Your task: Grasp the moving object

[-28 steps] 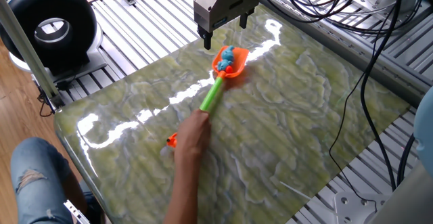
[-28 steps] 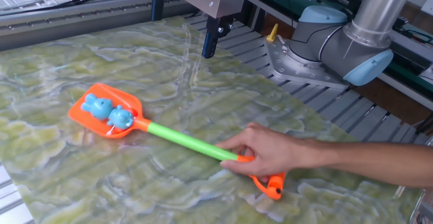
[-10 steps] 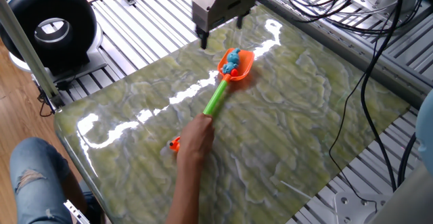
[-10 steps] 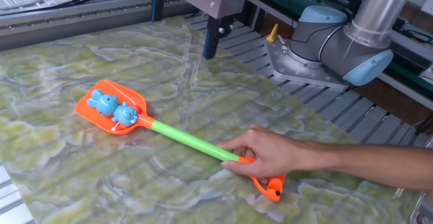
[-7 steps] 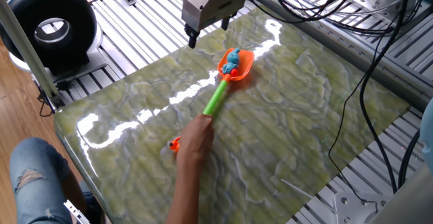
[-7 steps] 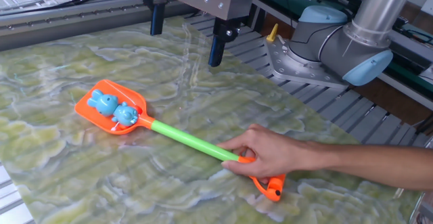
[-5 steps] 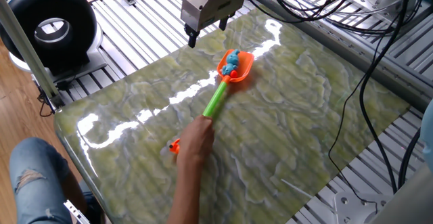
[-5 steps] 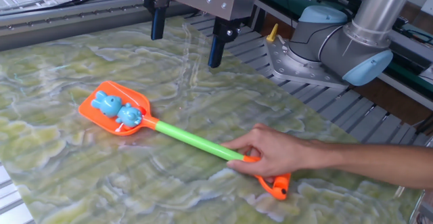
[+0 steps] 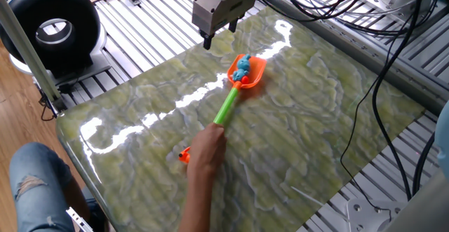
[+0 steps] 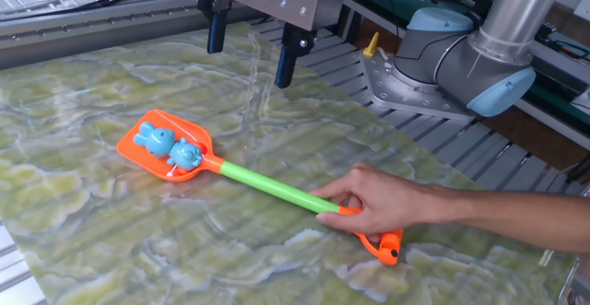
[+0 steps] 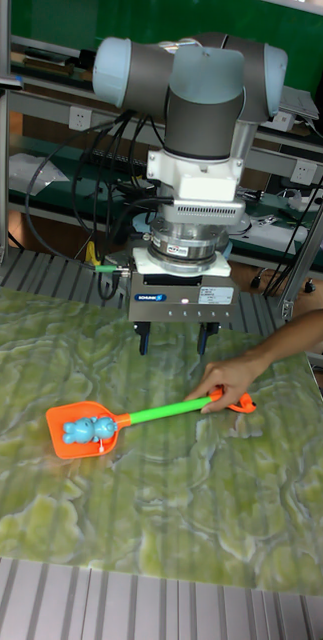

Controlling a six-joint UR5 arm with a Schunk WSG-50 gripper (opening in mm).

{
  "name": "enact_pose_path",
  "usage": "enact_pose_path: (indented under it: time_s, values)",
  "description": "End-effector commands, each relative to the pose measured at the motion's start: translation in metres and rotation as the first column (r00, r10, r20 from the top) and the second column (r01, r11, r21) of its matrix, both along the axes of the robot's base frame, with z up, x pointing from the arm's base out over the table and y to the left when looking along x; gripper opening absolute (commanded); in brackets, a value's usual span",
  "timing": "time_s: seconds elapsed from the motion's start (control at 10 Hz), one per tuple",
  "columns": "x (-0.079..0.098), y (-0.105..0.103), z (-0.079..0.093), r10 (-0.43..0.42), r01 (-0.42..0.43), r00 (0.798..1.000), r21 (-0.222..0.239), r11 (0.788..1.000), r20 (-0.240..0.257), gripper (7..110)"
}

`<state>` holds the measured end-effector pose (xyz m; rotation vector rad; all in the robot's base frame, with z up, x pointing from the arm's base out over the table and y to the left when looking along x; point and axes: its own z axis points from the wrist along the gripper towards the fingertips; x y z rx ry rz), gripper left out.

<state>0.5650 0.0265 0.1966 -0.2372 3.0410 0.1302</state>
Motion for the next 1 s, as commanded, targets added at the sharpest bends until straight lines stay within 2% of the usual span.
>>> enact_pose_path:
  time_s: [0.0, 0.6, 0.7, 0.9]
  values:
    - [0.0, -0.003, -0.003, 0.013, -0.013, 1.0, -0.009, 1.0, -0.003, 7]
    - [-0.003, -0.014, -0.01, 0.014, -0.015, 1.0, -0.054, 0.998, -0.014, 7]
    - [-0.004, -0.02, -0.011, 0.022, -0.023, 1.0, -0.076, 0.997, -0.014, 7]
    - [-0.004, -0.017, -0.012, 0.034, -0.035, 0.999, -0.072, 0.997, -0.014, 7]
